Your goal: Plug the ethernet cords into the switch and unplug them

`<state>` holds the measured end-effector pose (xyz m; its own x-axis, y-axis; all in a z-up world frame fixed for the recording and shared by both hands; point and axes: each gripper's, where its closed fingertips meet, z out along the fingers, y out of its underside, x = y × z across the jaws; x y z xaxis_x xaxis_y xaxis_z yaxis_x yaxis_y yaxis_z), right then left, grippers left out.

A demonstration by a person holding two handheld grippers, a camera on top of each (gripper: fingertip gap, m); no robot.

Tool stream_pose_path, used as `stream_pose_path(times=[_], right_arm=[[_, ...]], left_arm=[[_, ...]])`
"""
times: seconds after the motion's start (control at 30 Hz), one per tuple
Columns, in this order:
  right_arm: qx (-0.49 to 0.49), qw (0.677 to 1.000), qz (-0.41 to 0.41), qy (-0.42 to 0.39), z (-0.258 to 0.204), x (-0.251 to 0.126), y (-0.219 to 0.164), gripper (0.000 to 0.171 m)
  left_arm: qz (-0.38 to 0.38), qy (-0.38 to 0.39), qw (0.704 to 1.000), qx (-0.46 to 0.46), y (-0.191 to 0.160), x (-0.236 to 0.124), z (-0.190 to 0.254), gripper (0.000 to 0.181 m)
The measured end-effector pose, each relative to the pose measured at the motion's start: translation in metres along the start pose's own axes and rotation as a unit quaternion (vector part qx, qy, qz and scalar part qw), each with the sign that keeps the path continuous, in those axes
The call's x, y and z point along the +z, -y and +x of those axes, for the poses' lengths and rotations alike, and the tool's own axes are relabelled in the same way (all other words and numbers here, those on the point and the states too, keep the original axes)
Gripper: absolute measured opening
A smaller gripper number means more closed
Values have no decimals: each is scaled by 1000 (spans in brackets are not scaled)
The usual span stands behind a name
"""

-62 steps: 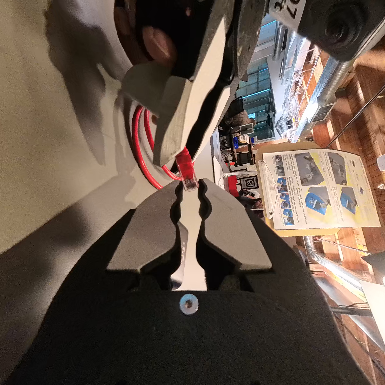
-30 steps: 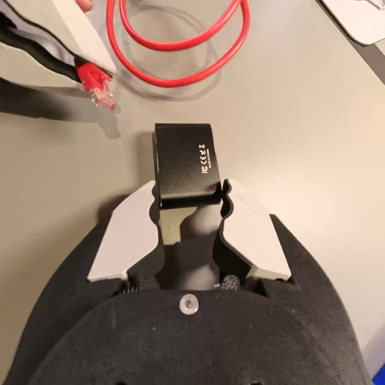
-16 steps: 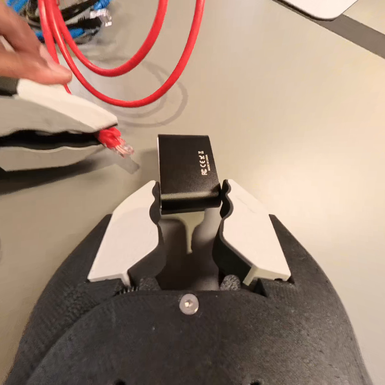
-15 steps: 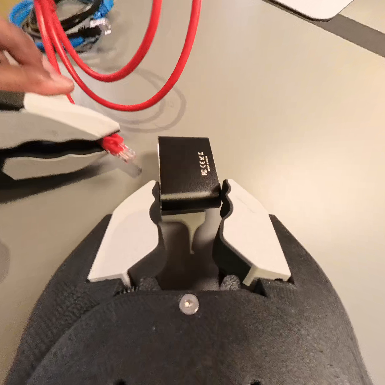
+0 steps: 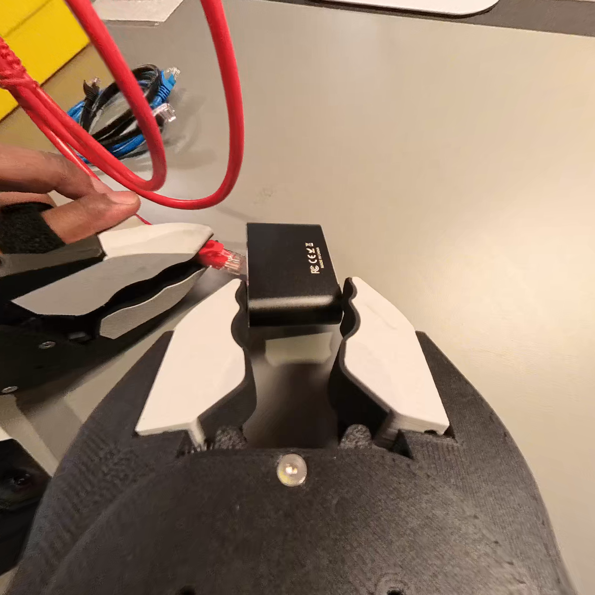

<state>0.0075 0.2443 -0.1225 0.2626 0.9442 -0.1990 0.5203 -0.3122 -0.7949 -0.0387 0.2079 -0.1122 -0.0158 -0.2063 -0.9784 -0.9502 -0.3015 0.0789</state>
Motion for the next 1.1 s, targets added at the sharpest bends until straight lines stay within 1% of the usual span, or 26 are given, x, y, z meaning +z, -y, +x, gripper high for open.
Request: stream_pose_path(times=[0.33,0.47,0.67,0.8,1.1], right_arm=[[3,1000,-3,-10,-2,3,-1,57],[3,1000,-2,-16,-1,3,0,57],[8,1000,3,-5,-3,3,1,57],[6,1000,-4,5,-9,3,-2,56],[11,1000,-25,6,-10,5,-9,56]], left_arm=[[-27,5,1000,1,1,0,0,11],[-43,15,999,19,2,0,-1,11],[-63,19,998,25,-1,0,-1,11],[-79,1,997,6,-8,2,5,10],[-77,-22,996,-41,-10,5,10,11]])
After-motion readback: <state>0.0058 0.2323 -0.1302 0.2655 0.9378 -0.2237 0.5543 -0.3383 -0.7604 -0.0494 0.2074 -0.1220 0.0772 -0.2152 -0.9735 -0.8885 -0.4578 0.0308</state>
